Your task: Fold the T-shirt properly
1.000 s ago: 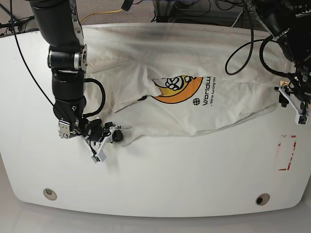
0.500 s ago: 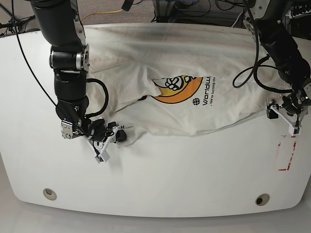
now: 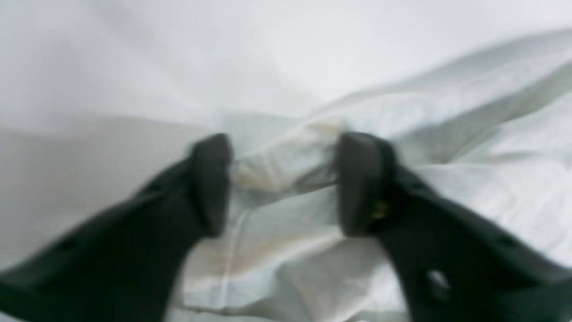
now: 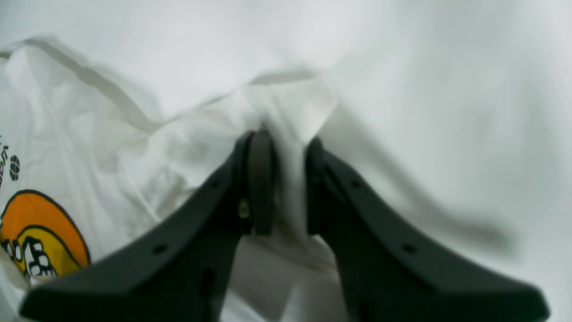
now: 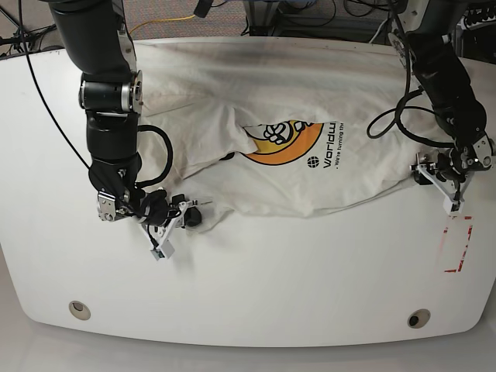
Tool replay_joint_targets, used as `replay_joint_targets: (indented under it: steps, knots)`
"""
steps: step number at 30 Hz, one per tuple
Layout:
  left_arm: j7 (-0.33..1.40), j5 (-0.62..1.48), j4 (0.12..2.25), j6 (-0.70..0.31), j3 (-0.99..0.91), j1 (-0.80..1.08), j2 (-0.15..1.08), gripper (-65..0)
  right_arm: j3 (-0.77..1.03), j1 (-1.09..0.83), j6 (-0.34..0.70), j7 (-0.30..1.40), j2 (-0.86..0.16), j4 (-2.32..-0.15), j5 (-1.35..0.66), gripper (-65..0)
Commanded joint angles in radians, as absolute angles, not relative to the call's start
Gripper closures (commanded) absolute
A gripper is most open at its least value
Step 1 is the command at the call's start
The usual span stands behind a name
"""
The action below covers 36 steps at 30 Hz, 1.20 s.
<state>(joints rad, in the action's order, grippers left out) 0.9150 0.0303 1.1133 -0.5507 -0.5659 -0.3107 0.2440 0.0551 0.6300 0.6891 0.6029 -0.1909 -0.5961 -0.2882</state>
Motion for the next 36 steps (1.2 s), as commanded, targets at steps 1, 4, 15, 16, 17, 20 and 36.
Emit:
replay_joint_targets:
  steps: [1,4,15,16,17,20,36]
  knots:
    - [0.881,0.036,1.124,-0.555,-0.564,-0.329,0.262,-20.7,0.059,0.661,0.698,0.588,-0.200,-0.611,-0.300,-10.9]
    - [0.826,0.033,1.127,-0.553,-0.564,-0.329,0.262,-7.1,0.056,0.661,0.698,0.590,-0.200,-0.616,-0.300,-9.2]
    - [0.812,0.035,1.340,-0.555,-0.513,-0.323,0.265,-1.7,0.053,0.602,0.698,0.688,-0.200,-0.886,-0.294,0.0]
    - [0.812,0.035,1.356,-0.555,-0.513,-0.326,0.265,-1.7,0.053,0.602,0.698,0.696,-0.200,-0.903,-0.294,0.0]
    - [0.814,0.035,1.372,-0.555,-0.512,-0.329,0.265,-1.7,0.053,0.602,0.698,0.707,-0.200,-0.928,-0.294,0.0]
    - [0.814,0.031,1.405,-0.553,-0.510,-0.334,0.266,-1.7,0.053,0.608,0.698,0.733,-0.211,-0.972,-0.294,0.0]
    - [0.814,0.031,1.452,-0.549,-0.479,-0.423,0.285,-1.7,0.058,0.699,0.698,0.860,-0.265,-1.082,-0.300,0.0]
